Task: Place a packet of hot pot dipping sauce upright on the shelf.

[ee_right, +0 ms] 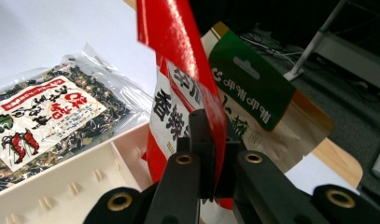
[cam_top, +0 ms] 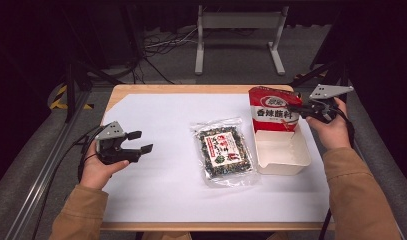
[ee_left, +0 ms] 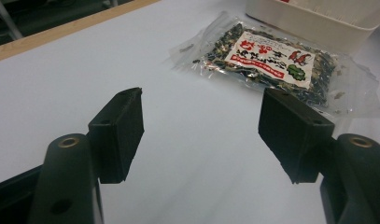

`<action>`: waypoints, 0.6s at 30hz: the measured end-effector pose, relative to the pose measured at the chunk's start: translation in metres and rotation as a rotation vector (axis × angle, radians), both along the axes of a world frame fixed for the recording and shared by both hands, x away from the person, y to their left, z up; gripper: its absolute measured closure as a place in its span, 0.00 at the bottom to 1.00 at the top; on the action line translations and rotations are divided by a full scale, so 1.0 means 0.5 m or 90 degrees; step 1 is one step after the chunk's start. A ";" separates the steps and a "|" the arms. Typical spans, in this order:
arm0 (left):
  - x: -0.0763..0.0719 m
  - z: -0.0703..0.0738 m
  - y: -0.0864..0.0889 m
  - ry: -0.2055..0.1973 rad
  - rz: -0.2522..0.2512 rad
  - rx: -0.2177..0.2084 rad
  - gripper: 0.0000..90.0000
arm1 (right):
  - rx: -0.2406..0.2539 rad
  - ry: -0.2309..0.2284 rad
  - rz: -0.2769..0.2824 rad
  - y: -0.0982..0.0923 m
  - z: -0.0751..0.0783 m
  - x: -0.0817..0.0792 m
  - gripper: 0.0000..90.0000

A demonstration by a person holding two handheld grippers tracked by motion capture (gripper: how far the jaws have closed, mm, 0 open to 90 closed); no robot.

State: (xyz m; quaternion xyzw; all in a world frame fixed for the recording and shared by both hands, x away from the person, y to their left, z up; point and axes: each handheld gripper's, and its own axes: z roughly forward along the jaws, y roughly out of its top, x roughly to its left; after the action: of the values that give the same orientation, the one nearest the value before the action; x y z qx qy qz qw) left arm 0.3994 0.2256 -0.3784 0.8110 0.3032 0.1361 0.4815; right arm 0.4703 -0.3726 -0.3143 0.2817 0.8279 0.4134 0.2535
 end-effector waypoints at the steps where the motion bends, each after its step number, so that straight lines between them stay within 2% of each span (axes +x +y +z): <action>1: 0.000 0.000 0.000 -0.001 0.000 0.001 0.35 | 0.002 0.008 -0.008 -0.002 -0.001 0.000 0.99; 5: 0.001 0.000 -0.001 -0.005 -0.003 0.001 0.35 | 0.005 0.025 -0.025 -0.006 -0.005 0.000 0.99; 7: 0.002 0.000 -0.001 -0.003 -0.003 -0.001 0.35 | 0.019 0.036 -0.037 -0.012 -0.012 -0.001 0.99; 14: 0.005 0.000 -0.008 0.000 -0.007 -0.002 0.35 | 0.026 0.039 -0.047 -0.012 -0.015 -0.006 0.98; 17: 0.009 0.000 -0.013 0.006 -0.009 -0.004 0.34 | 0.052 0.031 -0.062 -0.009 -0.009 -0.013 0.84; 18: 0.009 0.000 -0.013 0.006 -0.009 -0.004 0.34 | 0.052 0.031 -0.062 -0.009 -0.009 -0.013 0.84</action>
State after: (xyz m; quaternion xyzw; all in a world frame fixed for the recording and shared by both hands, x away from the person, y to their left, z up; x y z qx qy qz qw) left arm 0.4037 0.2190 -0.3782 0.8124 0.2997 0.1279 0.4836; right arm 0.4636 -0.3774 -0.3188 0.3416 0.8017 0.4271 0.2413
